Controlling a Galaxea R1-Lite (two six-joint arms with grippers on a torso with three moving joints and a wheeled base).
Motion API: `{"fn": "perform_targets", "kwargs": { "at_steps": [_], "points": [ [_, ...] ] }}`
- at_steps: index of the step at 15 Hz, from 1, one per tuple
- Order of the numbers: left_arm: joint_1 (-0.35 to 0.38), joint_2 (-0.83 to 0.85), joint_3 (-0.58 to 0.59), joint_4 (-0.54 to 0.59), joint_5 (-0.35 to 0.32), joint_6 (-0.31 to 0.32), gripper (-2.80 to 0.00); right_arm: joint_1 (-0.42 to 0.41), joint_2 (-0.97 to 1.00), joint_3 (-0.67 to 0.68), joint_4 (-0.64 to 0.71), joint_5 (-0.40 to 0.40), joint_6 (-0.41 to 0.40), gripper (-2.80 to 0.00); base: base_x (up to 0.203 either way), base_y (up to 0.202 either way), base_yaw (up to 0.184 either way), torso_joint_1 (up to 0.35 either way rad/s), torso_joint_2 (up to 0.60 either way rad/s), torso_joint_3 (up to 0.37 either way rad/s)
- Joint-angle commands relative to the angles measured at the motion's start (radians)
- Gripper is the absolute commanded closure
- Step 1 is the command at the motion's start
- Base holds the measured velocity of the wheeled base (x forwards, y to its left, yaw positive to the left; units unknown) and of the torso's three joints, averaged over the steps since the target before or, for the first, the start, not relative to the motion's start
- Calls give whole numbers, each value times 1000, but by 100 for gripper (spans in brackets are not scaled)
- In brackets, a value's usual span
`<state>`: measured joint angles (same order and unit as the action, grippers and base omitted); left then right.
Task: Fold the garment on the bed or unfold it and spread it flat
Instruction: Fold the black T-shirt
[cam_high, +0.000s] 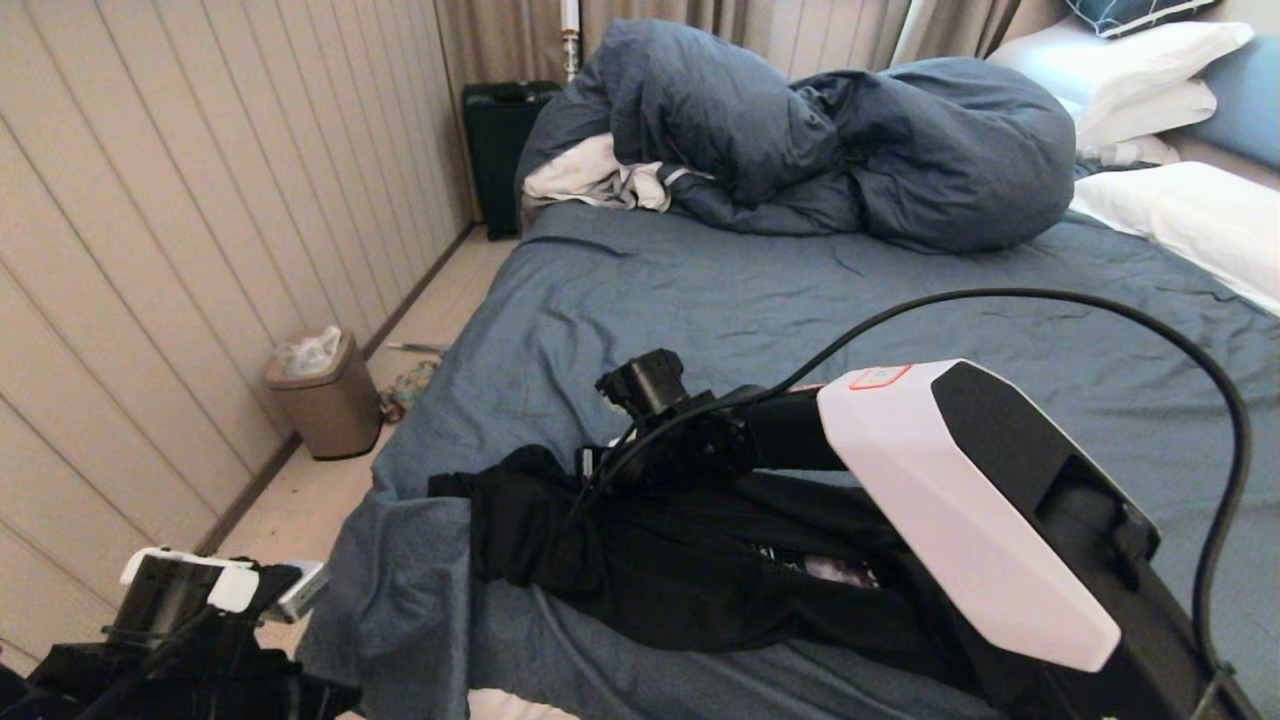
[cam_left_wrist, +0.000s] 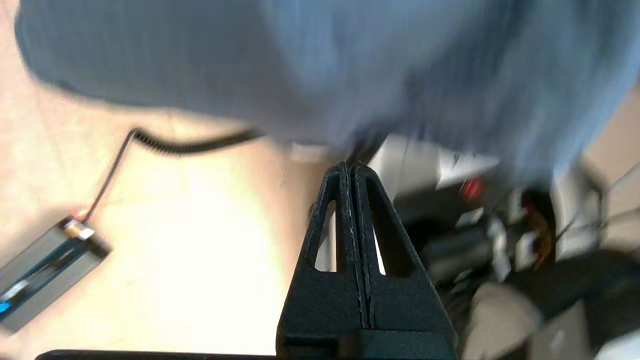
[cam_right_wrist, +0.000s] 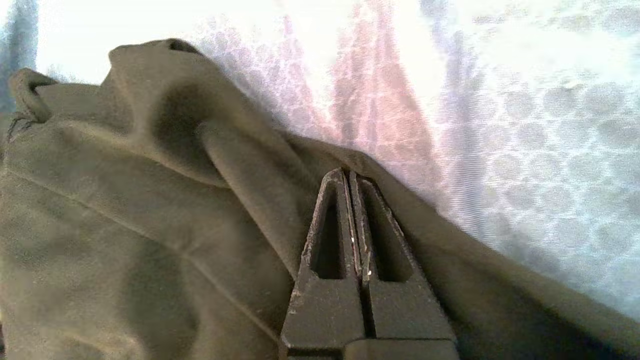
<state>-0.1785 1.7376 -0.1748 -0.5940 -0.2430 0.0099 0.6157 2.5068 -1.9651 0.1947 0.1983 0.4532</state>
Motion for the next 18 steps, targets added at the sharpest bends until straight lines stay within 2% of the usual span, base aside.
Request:
{"fn": "perform_targets", "kwargs": {
  "at_steps": [1, 3, 6, 7, 10, 14, 18],
  "points": [
    [5, -52, 42, -8, -1, 14, 0, -8, 3, 0, 2, 1, 2, 0, 0, 0, 0, 0, 0, 0],
    [25, -64, -18, -41, -4, -9, 0, -10, 6, 0, 2, 3, 2, 0, 0, 0, 0, 0, 0, 0],
    [46, -52, -165, -73, -12, -88, 0, -8, 9, 0, 2, 3, 2, 0, 0, 0, 0, 0, 0, 0],
    [49, -40, -217, -74, -12, -98, -280, -8, 10, 0, 2, 1, 2, 0, 0, 0, 0, 0, 0, 0],
    [51, -10, -324, -72, -13, -108, -280, -13, 14, 0, 3, 0, 1, 0, 0, 0, 0, 0, 0, 0],
    [50, -3, -349, -78, -14, -108, -280, -14, 15, 0, 3, 0, 1, 0, 0, 0, 0, 0, 0, 0],
    [50, 74, -364, -89, -18, -109, -280, -16, 17, 0, 3, 0, 1, 0, 0, 0, 0, 0, 0, 0]
  ]
}}
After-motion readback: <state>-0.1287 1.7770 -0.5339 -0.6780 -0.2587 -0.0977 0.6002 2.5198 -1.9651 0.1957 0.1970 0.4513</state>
